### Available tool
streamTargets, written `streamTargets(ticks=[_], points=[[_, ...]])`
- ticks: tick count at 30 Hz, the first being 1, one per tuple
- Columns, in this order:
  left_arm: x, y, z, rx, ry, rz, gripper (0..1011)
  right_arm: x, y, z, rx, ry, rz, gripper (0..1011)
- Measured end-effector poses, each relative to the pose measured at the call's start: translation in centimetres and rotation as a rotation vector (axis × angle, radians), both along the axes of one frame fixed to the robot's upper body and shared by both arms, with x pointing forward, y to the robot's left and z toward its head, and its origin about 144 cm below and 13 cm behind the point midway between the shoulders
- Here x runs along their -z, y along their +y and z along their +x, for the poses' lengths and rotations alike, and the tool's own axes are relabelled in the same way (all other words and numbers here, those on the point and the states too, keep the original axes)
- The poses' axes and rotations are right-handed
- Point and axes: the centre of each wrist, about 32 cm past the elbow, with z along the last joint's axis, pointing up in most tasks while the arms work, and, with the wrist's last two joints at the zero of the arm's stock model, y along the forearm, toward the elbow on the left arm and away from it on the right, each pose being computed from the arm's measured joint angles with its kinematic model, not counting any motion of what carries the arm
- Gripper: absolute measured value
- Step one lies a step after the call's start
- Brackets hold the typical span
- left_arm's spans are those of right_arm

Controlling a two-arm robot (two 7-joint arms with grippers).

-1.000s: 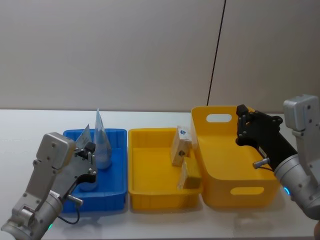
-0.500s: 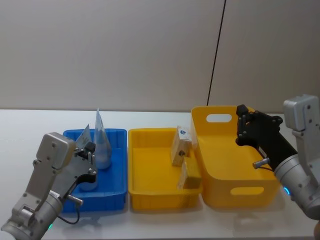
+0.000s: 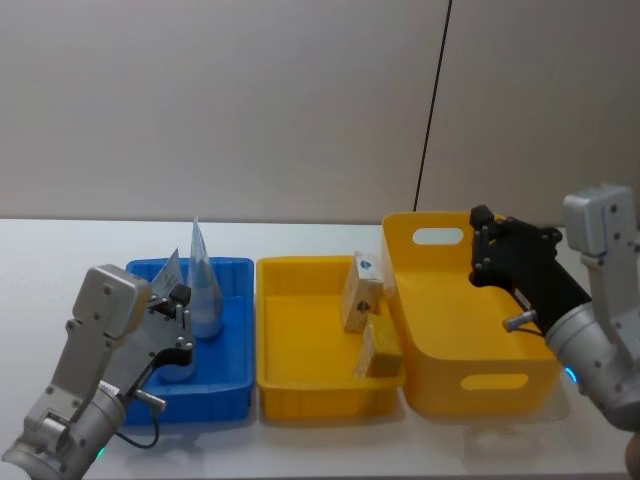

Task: Bimanual collaborative sorting of washing and personal care products

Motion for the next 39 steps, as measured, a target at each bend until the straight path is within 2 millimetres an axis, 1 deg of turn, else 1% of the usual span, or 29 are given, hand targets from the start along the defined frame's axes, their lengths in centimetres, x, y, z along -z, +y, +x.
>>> streamTargets(ticks=[5,7,9,12,13,15,16,18,20,26,27,28,30,31,32,33,34,35,36,39], points=[[0.0,0.0,0.0,0.000,0.000,0.000,0,-0.4,-0.1,1.5,-0.023,-0.007,-0.011,0],[0.0,0.0,0.0,0.000,0.000,0.000,0,-0.5,-0.1,1.7,-0.028,-0.008,-0.014,0],[0.0,0.0,0.0,0.000,0.000,0.000,0,-0.6,-0.2,2.1,-0.034,-0.009,-0.018,74],[0.0,0.0,0.0,0.000,0.000,0.000,0,-0.8,-0.2,2.4,-0.039,-0.011,-0.021,123],[0.0,0.0,0.0,0.000,0.000,0.000,0,-0.8,-0.2,2.6,-0.042,-0.011,-0.022,174],[0.0,0.0,0.0,0.000,0.000,0.000,0,-0.9,-0.2,2.8,-0.046,-0.012,-0.025,214],[0.0,0.0,0.0,0.000,0.000,0.000,0,-0.9,-0.2,2.9,-0.047,-0.013,-0.025,268],[0.0,0.0,0.0,0.000,0.000,0.000,0,-1.0,-0.2,3.0,-0.049,-0.014,-0.026,304],[0.0,0.0,0.0,0.000,0.000,0.000,0,-1.0,-0.2,3.2,-0.052,-0.014,-0.028,386],[0.0,0.0,0.0,0.000,0.000,0.000,0,-1.1,-0.2,3.4,-0.055,-0.013,-0.032,570],[0.0,0.0,0.0,0.000,0.000,0.000,0,-1.1,-0.2,3.4,-0.056,-0.012,-0.033,627],[0.0,0.0,0.0,0.000,0.000,0.000,0,-1.2,-0.2,3.5,-0.058,-0.007,-0.038,627],[0.0,0.0,0.0,0.000,0.000,0.000,0,-1.3,-0.1,3.7,-0.062,0.004,-0.048,711],[0.0,0.0,0.0,0.000,0.000,0.000,0,-1.3,-0.1,3.8,-0.066,0.009,-0.053,733],[0.0,0.0,0.0,0.000,0.000,0.000,0,-1.3,-0.1,3.8,-0.066,0.009,-0.053,733],[0.0,0.0,0.0,0.000,0.000,0.000,0,-1.4,0.0,3.9,-0.071,0.019,-0.061,794],[0.0,0.0,0.0,0.000,0.000,0.000,0,-1.5,0.0,4.0,-0.075,0.028,-0.066,813],[0.0,0.0,0.0,0.000,0.000,0.000,0,-1.5,0.1,4.2,-0.081,0.041,-0.073,869],[0.0,0.0,0.0,0.000,0.000,0.000,0,-1.5,0.1,4.3,-0.085,0.048,-0.077,904],[0.0,0.0,0.0,0.000,0.000,0.000,0,-1.7,0.3,4.7,-0.103,0.079,-0.090,934]])
